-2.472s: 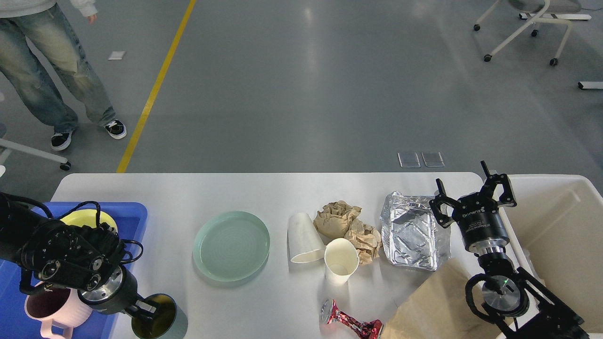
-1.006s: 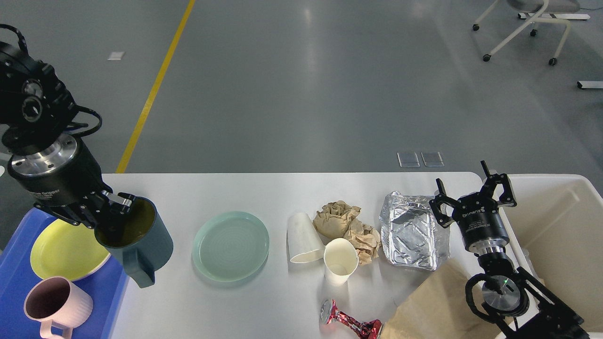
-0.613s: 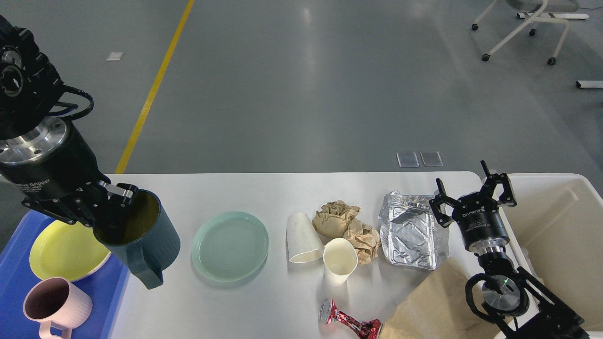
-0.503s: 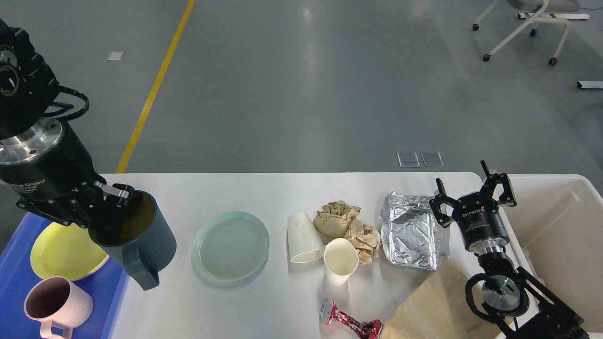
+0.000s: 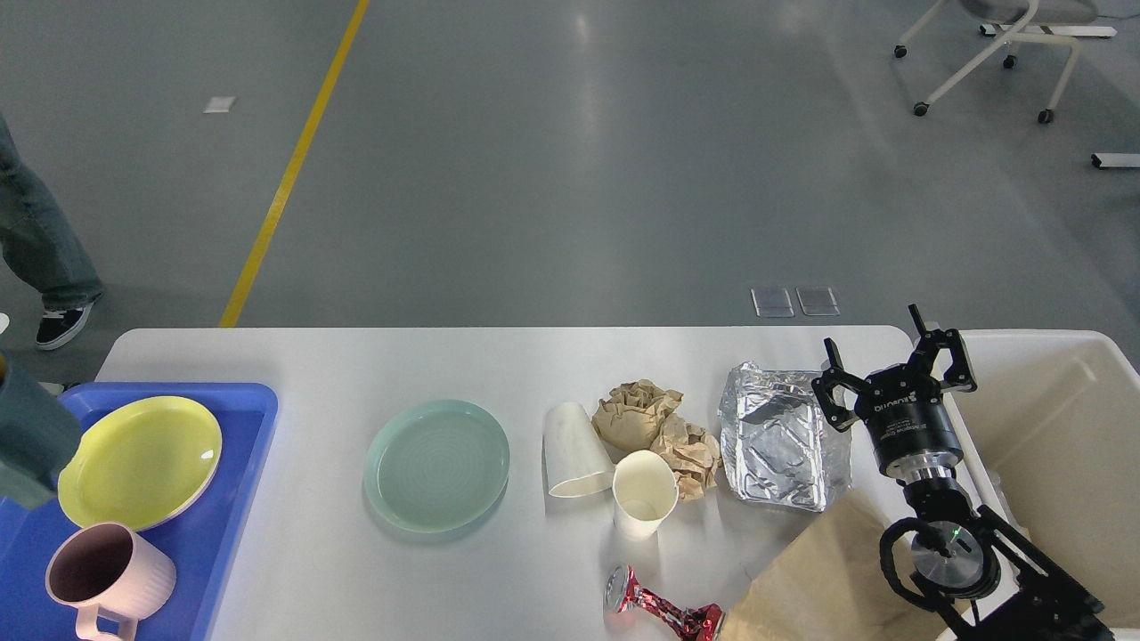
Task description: Tidy desktop
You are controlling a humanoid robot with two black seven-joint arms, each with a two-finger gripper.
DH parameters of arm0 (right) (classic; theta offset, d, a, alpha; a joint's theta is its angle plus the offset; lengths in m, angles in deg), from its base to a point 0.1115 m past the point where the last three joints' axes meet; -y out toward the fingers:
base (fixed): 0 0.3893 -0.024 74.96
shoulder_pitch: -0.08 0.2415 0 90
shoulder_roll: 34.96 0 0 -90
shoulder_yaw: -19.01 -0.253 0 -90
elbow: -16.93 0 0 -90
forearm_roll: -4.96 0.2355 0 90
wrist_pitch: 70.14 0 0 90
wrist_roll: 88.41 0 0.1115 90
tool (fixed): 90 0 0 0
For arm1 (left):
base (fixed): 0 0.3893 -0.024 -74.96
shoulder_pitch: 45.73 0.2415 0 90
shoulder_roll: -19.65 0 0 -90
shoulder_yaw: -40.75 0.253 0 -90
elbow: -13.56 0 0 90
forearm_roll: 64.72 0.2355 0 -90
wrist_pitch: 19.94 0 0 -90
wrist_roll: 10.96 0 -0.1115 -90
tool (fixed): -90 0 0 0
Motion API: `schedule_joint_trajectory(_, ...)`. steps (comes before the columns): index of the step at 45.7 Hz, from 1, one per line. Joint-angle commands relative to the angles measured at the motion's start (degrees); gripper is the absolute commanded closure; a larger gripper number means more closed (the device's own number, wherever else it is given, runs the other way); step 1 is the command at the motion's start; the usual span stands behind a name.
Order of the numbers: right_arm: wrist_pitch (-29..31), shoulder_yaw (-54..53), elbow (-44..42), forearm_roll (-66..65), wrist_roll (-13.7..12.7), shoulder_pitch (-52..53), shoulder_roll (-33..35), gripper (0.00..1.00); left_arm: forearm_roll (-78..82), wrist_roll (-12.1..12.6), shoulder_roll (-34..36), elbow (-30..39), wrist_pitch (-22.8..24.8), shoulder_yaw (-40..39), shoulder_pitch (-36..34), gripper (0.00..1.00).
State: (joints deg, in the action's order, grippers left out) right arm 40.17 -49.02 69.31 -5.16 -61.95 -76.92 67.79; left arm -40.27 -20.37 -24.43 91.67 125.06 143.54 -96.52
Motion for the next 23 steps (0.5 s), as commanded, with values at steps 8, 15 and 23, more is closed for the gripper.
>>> schedule_joint_trajectory(8,0.0,0.0,0.0,0.01,0.0,0.01,0.0,0.0,9.3,-0.09,17.17,-15.43,0.0,-3.73,9.57,1.0)
schedule_joint_trajectory(15,0.0,0.0,0.0,0.01,0.0,0.01,0.0,0.0,12.46,-0.18,23.59,-23.25,0.0,-9.7,17.56,0.99)
schedule_joint_trajectory(23,0.0,0.0,0.0,-0.08,0.0,0.01,0.0,0.0,15.45,-0.26,28.96,-27.39,0.0,-22.17,30.91,0.99)
